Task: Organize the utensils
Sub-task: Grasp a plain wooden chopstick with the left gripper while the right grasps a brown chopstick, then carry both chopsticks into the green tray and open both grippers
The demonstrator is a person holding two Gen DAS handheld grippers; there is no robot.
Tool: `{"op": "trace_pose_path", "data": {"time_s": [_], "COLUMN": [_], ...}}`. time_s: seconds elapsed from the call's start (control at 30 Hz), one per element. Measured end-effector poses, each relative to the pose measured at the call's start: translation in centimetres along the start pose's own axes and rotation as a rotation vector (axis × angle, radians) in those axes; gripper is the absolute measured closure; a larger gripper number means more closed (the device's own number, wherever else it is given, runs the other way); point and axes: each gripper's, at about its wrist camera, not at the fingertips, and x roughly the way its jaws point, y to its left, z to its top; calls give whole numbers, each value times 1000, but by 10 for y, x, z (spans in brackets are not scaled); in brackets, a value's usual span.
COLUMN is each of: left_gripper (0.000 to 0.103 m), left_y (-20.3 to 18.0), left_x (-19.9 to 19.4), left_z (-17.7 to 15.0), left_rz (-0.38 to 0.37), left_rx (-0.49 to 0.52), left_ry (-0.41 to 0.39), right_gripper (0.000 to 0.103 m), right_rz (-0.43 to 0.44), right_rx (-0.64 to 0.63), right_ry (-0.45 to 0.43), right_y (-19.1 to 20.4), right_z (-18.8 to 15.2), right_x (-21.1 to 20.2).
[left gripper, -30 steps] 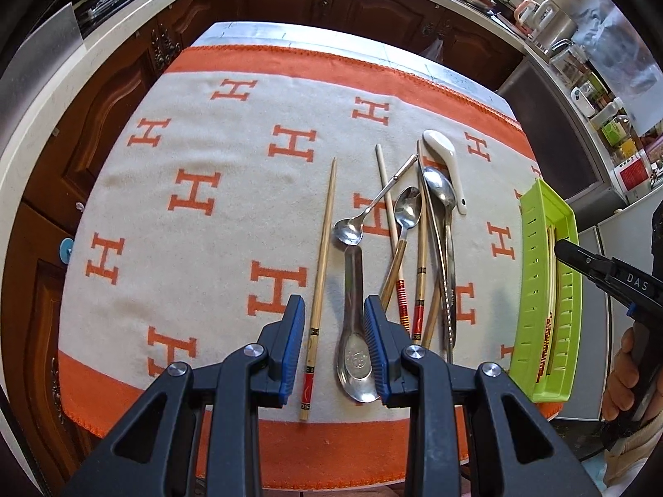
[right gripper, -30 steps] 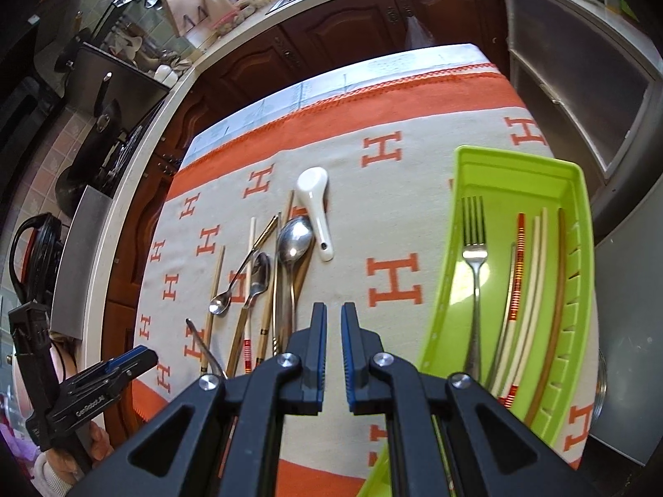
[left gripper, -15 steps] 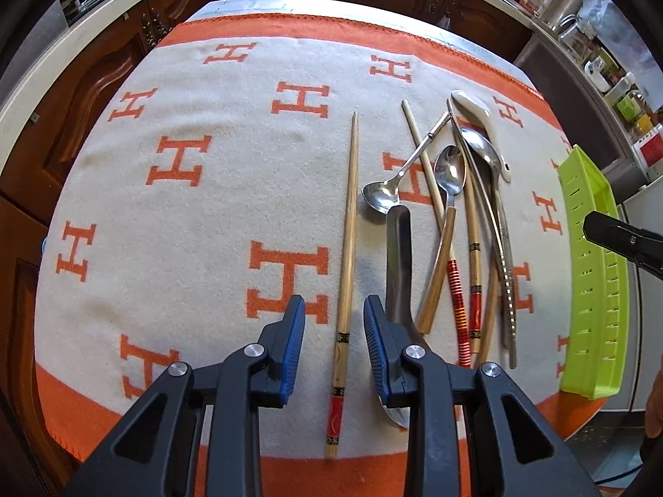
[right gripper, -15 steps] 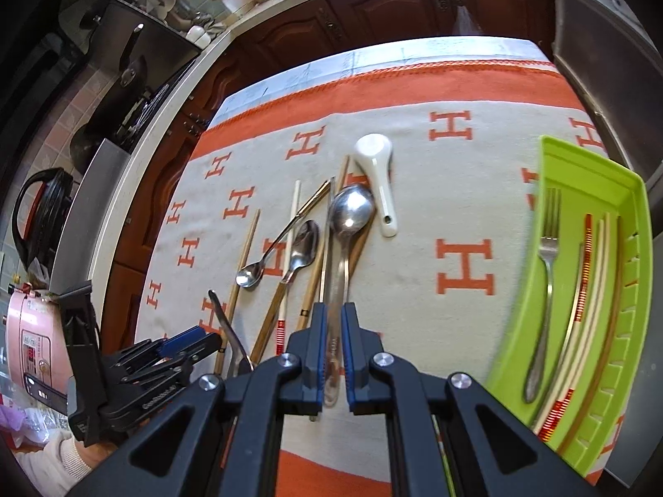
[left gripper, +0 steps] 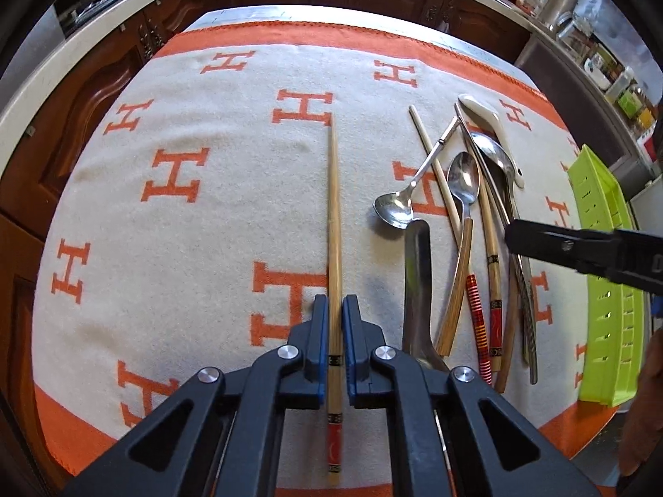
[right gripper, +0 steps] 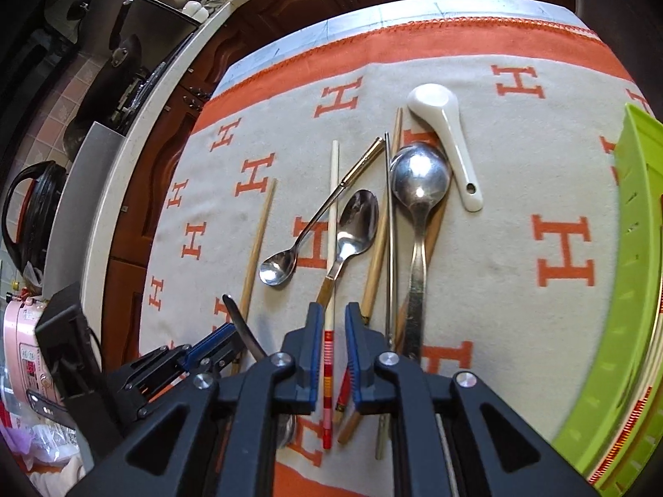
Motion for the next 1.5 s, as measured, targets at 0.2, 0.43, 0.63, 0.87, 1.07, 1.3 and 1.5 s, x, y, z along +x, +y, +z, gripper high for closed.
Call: {"op": "trace_pose_path", "data": {"time_s": [0.2, 0.43, 0.63, 0.87, 1.07, 1.3, 1.5], "left_gripper": [99, 99, 99, 99, 99, 99, 99], "left_y": [6, 17, 21, 19, 7, -26, -73], "left_x": [-2, -9, -17, -32, -51, -80, -102], "left_z": [-4, -2, 2, 9, 14, 18, 21], "left_rz": [-9, -22, -27, -54, -89, -151, -219], "left_rx": [-14, -53, -57, -70, -60, -4, 67], "left_ry": [-1, -2, -19, -43, -62, -96, -117], "right_gripper": [84, 84, 94, 96, 96, 96, 96], "right_rz": [-47, -144, -186, -131, -72, -50, -58], "right_rx": [2, -48, -39, 45, 71, 87, 103], "right_ry": [8, 8, 10, 5, -25, -83, -151], "right_y": [9, 22, 26, 10, 6, -3, -17], "right_z": [6, 9, 11, 13, 7, -3, -16], "right_x": [22, 40, 41, 24, 0, -33, -67]}}
